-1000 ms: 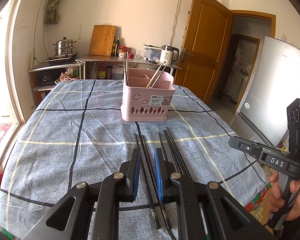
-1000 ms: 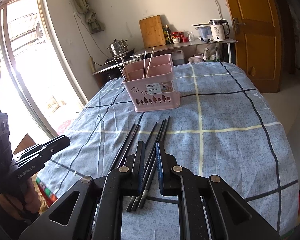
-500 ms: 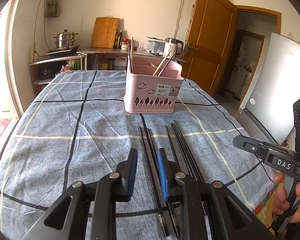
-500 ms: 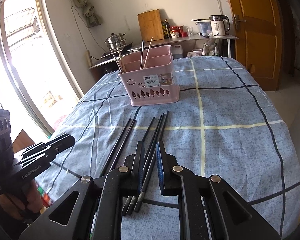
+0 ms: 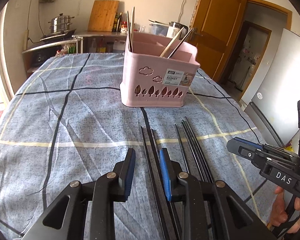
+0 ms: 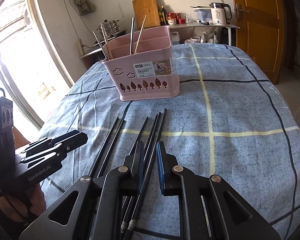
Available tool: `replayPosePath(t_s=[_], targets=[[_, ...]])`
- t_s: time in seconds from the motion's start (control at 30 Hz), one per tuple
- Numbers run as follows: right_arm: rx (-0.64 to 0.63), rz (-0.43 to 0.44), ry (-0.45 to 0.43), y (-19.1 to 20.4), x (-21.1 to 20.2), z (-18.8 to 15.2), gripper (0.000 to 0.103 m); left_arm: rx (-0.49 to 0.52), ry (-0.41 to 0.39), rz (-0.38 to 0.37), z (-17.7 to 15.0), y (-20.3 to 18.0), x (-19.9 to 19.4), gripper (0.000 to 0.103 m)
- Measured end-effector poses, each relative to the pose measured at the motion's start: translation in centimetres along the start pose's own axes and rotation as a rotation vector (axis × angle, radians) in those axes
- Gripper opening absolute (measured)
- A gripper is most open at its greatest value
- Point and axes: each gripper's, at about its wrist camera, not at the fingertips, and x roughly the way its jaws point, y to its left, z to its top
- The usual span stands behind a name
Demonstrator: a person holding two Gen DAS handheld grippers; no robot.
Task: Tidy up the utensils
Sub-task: 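Move both tools back toward the black chopsticks on the cloth, then close the left tool on a black chopstick while the right tool grasps another black chopstick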
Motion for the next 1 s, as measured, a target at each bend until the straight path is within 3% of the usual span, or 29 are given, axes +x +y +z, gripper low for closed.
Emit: replayPosePath(t_s=[0.53,1.0], targets=[[0.025,-0.031,0.086,-0.8,5.3,1.4,0.013,-0.004,0.097,0.030,0.8,0.7,4.8,0.025],[0.016,-0.059,0.136,-1.0,7.0,1.4,0.009,0.028,0.104,0.084,0.8,0.0,5.8,0.025]])
